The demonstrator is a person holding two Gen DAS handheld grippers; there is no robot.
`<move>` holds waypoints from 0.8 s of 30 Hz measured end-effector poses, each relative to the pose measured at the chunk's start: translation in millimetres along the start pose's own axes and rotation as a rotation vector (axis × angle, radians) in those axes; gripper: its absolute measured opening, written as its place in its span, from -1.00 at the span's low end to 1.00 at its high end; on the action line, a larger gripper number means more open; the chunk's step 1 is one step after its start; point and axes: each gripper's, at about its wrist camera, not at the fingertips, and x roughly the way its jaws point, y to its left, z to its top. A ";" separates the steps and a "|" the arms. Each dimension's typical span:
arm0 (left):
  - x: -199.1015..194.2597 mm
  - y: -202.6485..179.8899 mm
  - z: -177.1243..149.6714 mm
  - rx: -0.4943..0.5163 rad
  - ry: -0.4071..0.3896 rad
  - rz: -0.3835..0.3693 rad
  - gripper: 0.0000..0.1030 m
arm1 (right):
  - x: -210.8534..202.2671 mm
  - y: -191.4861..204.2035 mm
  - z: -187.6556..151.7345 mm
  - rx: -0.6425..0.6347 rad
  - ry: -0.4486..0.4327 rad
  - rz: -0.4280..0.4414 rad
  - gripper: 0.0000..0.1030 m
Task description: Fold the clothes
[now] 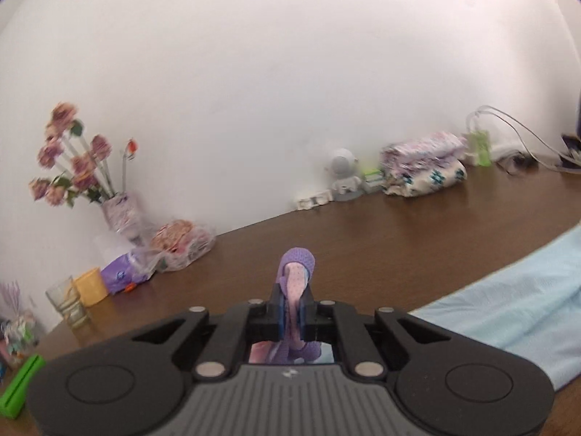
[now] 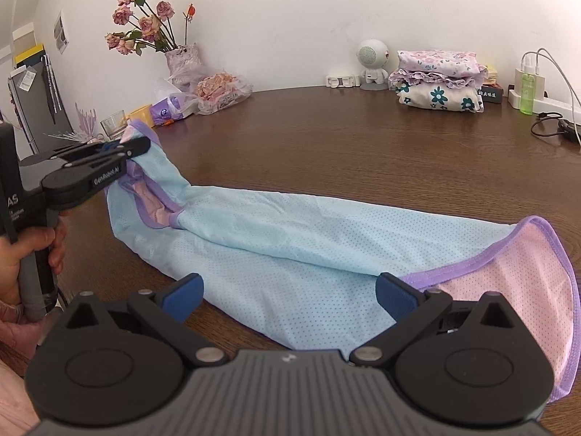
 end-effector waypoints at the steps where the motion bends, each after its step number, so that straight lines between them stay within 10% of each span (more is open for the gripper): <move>1: -0.7 -14.6 -1.1 0.055 -0.007 -0.015 -0.88 | -1.7 -2.0 -1.0 0.004 -0.002 -0.005 1.00; 16: 1.7 -105.7 -16.8 0.417 0.060 -0.179 -0.68 | -23.5 -29.8 -7.7 0.055 -0.051 -0.062 0.99; 20: -11.9 -95.6 -12.0 0.368 0.026 -0.233 0.10 | -24.7 -32.6 -8.3 0.059 -0.052 -0.065 0.99; 24: -26.7 -57.9 7.1 0.173 -0.009 -0.358 0.13 | -21.8 -33.3 -6.1 0.054 -0.049 -0.061 1.00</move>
